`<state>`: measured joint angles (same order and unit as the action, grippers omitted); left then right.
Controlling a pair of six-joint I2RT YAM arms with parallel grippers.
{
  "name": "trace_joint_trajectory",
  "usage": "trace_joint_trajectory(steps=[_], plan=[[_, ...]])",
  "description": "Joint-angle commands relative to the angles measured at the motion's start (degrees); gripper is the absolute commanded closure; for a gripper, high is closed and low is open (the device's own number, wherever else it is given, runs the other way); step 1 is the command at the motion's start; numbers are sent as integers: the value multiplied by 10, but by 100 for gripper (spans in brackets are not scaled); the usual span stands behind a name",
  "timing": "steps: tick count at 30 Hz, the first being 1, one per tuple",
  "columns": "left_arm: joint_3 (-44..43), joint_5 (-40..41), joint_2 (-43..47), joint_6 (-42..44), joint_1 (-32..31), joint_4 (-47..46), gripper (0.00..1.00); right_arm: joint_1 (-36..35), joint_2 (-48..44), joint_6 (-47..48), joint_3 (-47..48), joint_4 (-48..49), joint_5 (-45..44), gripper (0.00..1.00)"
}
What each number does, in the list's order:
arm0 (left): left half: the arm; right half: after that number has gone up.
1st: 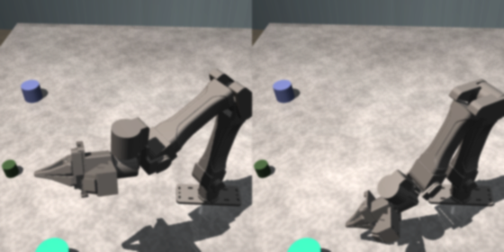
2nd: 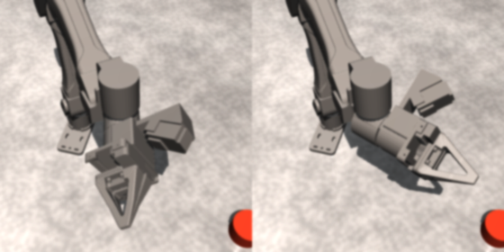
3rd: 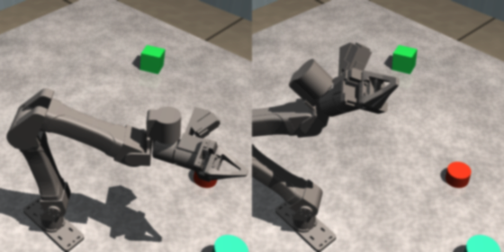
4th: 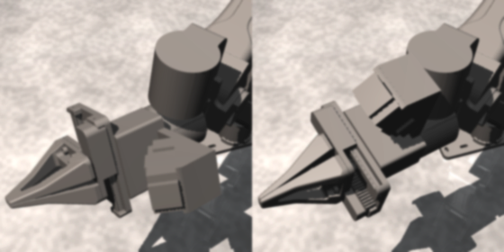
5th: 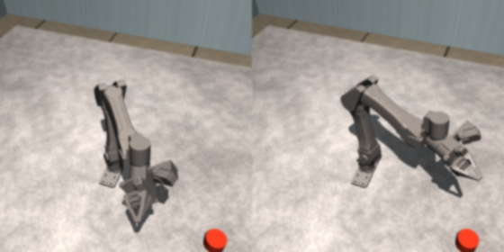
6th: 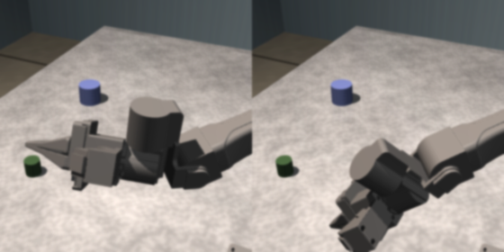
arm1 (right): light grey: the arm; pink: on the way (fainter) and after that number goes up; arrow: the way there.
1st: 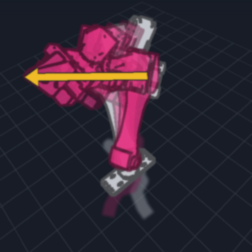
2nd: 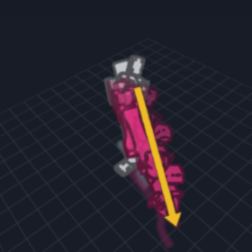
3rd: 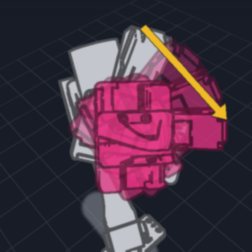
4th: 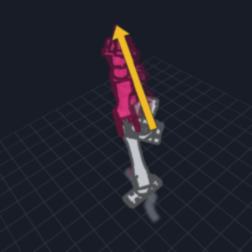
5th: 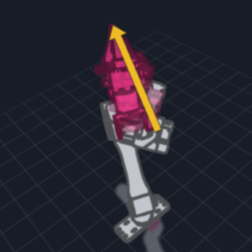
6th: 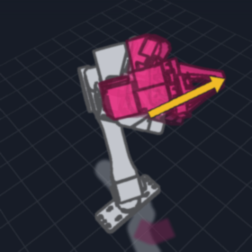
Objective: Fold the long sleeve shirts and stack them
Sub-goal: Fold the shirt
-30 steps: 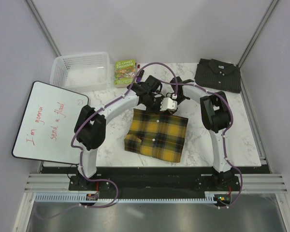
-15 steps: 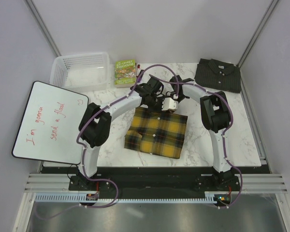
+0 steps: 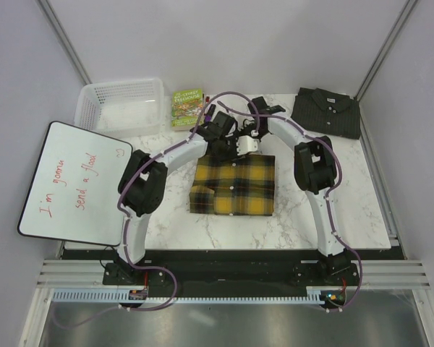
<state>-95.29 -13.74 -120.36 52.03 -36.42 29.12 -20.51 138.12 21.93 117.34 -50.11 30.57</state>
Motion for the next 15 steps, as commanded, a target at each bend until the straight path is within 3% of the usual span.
trace_joint_trajectory(steps=[1,3,6,7,8,15], plan=[[-5,-24,77,-100,37,7,52,4,-25,7,72,41,-67,59],[-10,-51,103,-167,63,28,48,10,-64,0,83,41,-67,52],[2,-108,150,-263,104,42,42,22,-131,-16,65,50,-64,23],[11,-126,175,-284,112,41,41,28,-146,-20,60,52,-62,18],[32,-141,184,-300,118,39,14,31,-174,-26,47,55,-62,16],[76,-235,171,-395,191,-1,14,92,-234,-76,-51,22,29,19]])
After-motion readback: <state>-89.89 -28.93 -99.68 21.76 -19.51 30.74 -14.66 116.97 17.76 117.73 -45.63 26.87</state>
